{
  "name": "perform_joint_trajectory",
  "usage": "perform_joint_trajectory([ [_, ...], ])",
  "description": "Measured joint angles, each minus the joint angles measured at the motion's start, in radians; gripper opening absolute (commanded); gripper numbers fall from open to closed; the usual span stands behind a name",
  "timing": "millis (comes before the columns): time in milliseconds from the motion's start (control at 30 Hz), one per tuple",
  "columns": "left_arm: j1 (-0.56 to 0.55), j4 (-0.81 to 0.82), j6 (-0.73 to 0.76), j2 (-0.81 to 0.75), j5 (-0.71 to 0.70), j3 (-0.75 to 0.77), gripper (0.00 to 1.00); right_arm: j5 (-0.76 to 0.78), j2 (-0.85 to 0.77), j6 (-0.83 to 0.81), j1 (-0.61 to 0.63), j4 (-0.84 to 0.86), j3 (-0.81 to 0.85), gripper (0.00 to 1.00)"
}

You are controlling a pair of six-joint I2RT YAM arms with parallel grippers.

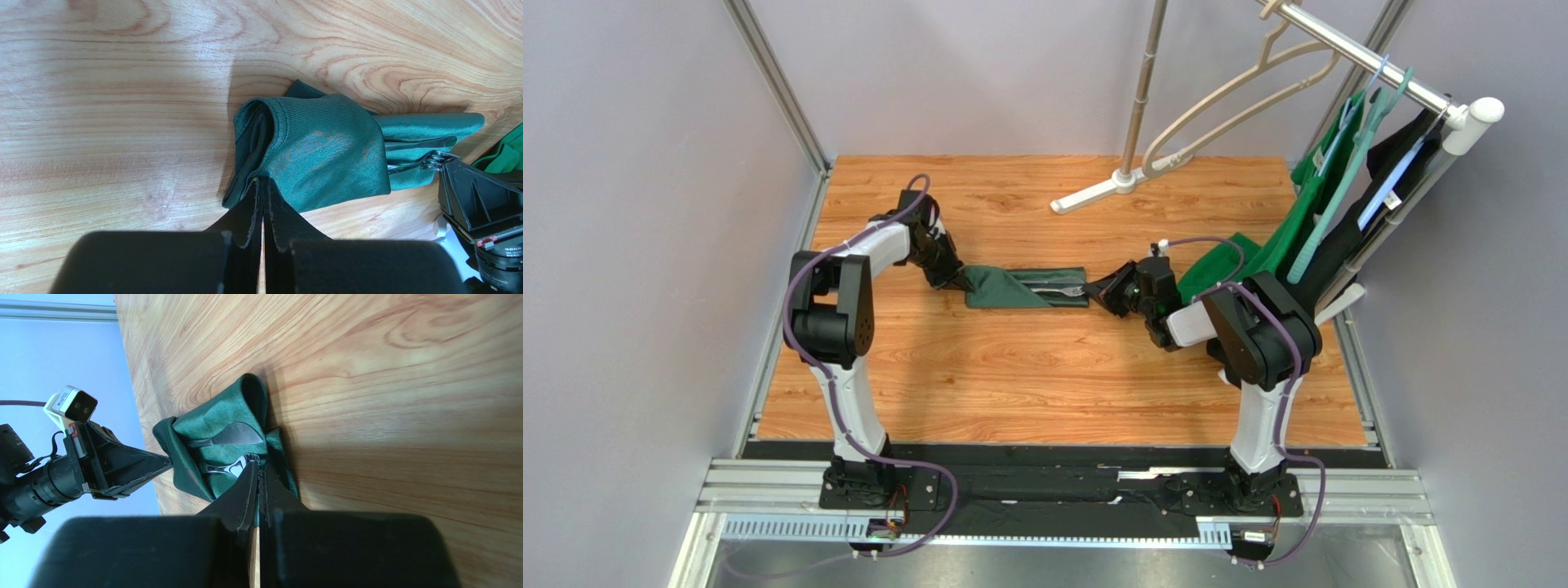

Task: Fold the napkin into a case and place the utensils inside
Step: Insert the fork into the folded napkin.

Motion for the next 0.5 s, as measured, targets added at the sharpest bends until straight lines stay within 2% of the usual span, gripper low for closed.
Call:
perform_joint_trajectory([
  [500, -0.002, 0.006, 0.000, 0.000, 0.000, -0.008, 0.00, 0.032, 0.042, 0.027, 0.083, 0.011, 0.067, 0.00],
])
